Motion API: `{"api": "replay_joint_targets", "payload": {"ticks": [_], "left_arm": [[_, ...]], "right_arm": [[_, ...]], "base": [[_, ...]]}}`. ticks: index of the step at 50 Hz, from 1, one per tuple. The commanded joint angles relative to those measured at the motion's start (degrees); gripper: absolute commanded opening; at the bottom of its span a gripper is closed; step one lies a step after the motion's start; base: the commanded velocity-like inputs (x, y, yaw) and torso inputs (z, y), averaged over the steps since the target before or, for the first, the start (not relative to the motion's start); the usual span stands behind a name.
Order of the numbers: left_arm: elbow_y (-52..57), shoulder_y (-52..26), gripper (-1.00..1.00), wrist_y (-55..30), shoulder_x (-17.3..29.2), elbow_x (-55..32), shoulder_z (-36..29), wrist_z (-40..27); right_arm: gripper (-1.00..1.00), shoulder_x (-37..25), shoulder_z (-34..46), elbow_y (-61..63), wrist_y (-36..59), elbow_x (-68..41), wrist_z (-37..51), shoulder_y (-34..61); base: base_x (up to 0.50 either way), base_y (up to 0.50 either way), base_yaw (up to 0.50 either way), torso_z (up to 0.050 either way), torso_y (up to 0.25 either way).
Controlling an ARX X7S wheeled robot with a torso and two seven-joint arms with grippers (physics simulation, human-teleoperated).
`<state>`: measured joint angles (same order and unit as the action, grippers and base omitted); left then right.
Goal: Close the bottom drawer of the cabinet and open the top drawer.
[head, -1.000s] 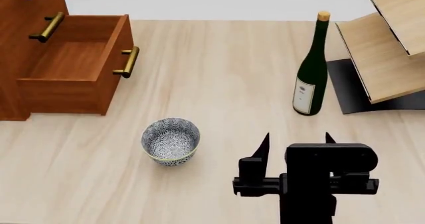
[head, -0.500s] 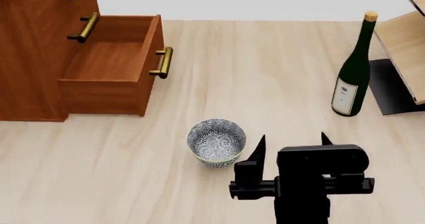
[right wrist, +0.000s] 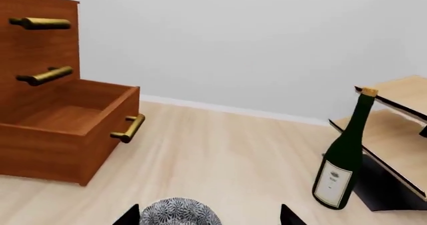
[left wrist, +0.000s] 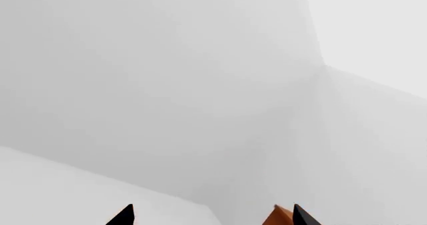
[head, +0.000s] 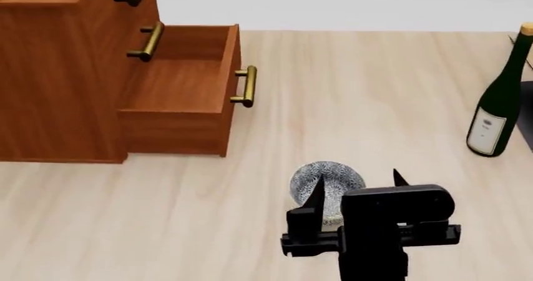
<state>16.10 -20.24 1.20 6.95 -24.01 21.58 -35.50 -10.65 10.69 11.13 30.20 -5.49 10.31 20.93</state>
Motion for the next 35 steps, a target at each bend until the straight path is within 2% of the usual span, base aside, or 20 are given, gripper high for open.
{"api": "replay_joint_targets", "payload": {"ticks": [1,35], "left_arm": [[0.12,0.17,1.00,-0.21,0.80,0.35,-1.25,-0.46],[-0.08,0.47,1.00,0.12,1.97,-0.51,-2.37,-1.92]], "right_arm": [[1.00,-0.24,0.24,-0.31,-0.40,-0.48,0.07,0.02],[1.00,-1.04,0.21,1.47,-0.15,-2.05,0.81,-0.16]], "base": [[0.11,0.16,0.00,0.000,0.000],[0.13,0.15,0.00,0.000,0.000]]}}
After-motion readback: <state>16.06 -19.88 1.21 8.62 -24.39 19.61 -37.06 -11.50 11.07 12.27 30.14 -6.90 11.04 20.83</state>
